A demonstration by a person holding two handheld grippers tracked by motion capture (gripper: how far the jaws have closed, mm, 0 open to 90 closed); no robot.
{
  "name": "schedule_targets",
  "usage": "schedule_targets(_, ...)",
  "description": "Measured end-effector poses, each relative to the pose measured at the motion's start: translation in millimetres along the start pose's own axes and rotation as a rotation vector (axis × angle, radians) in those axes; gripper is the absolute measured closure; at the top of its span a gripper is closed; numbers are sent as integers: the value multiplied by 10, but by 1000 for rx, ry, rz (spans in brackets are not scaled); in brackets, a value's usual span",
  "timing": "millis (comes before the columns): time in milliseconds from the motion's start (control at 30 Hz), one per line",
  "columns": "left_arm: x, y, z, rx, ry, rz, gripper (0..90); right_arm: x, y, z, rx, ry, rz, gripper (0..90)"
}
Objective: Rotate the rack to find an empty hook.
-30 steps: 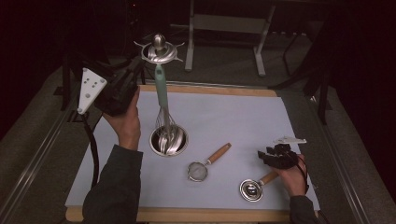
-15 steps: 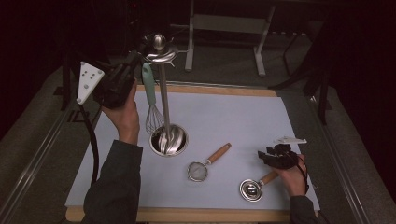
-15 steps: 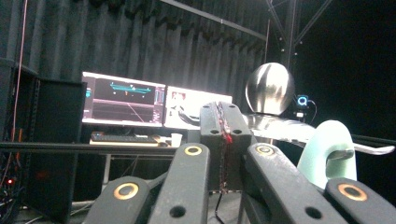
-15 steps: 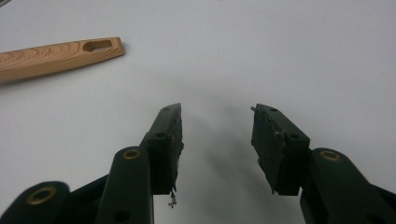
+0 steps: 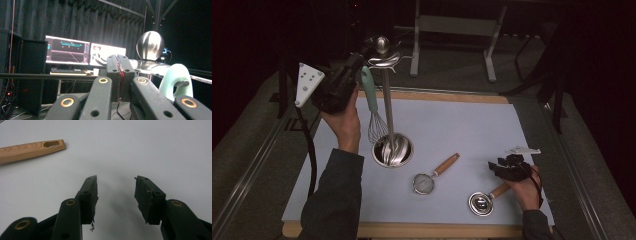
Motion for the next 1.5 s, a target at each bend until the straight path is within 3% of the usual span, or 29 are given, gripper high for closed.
schedule_targets(867,-41,6,104,-63,-37,27,882,13,-2,8,-1,-2,0,529)
schedule_targets(1033,-74,61,197,-95,-40,21,880,22,3,12,-2,-5,2,528)
schedule_targets(1267,-210,159,364,-176,-46,22,878,26,14,4,3,-8,2,529)
schedule_targets(1500,-282,338,661,-270,-20,75,856,37,-5,25,-4,-10,4,530)
Point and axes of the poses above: each handheld gripper's, and its own axes: y roughly backward along the jaws, z roughly out of its underside, x roughly to its right, the point moved 10 cm from there along -y, roughly forward along the jaws, and after that the axes turned 6 degrees about -y, right-handed, at the moved point
